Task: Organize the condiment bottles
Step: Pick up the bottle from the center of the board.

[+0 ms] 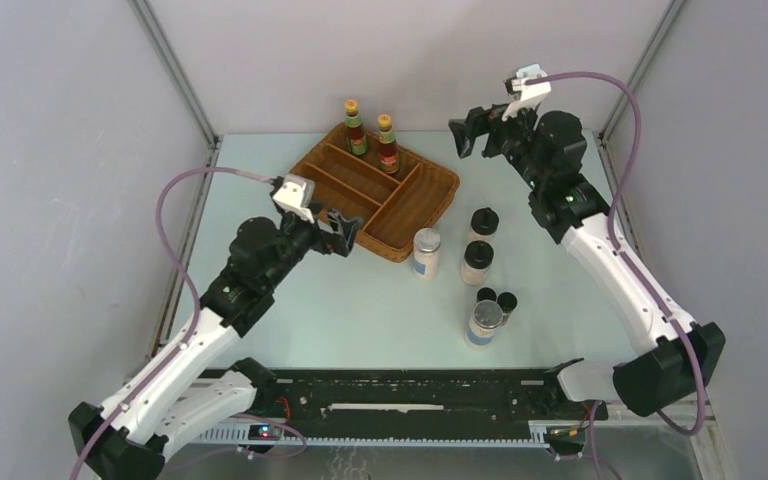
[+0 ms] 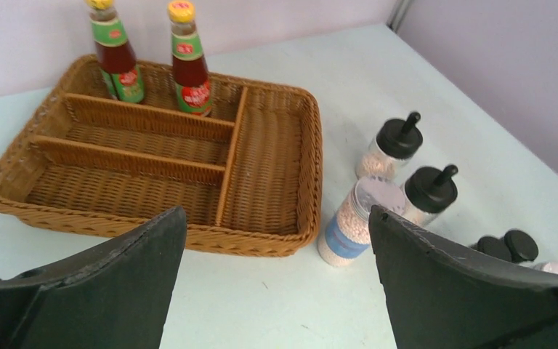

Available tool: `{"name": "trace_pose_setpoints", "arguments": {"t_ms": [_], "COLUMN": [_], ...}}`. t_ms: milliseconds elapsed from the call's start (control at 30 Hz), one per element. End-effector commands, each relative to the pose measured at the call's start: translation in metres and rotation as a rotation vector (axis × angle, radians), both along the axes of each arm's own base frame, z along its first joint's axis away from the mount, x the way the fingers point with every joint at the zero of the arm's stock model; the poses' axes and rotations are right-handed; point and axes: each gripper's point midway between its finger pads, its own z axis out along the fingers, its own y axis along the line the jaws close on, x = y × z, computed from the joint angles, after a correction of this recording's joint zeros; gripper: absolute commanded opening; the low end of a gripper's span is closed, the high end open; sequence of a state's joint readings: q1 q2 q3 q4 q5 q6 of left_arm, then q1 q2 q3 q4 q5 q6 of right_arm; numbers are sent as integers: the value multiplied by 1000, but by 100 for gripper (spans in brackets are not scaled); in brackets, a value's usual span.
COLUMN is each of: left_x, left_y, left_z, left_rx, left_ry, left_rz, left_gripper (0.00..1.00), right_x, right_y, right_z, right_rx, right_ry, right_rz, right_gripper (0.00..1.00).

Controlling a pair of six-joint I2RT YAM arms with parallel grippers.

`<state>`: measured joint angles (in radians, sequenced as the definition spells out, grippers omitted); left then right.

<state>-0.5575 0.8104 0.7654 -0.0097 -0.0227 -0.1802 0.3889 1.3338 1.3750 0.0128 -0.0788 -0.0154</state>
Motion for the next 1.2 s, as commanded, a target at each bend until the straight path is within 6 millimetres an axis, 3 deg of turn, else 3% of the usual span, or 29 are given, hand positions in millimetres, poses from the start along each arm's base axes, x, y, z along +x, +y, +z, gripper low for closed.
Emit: {"name": "trace_pose_setpoints", "arguments": {"t_ms": [0,233,500,767,1167], "left_x": [1,11,17,8,-16], "left_y": [-24,-60,-90,-127,-161], "left_z": [12,-28,-42,-57,-78], "left_rx": [70,236,325,397,452], "left_ry": [-23,34,7,60,136], "left_rz": [-78,-177,-298,-488,-687], "left_gripper": [100,100,100,100,100], "right_x": [-16,-31,-33,-30,-29], "right_y": [-21,-40,-51,-57,-67], "right_z": [-9,-19,-27,-30,-27], "right_rx": [35,34,40,42,58], "right_ry": [67,111,138,148,145], "right_rz": [-96,-171,-208,-216,-230], "right_gripper": [100,100,100,100,100]}}
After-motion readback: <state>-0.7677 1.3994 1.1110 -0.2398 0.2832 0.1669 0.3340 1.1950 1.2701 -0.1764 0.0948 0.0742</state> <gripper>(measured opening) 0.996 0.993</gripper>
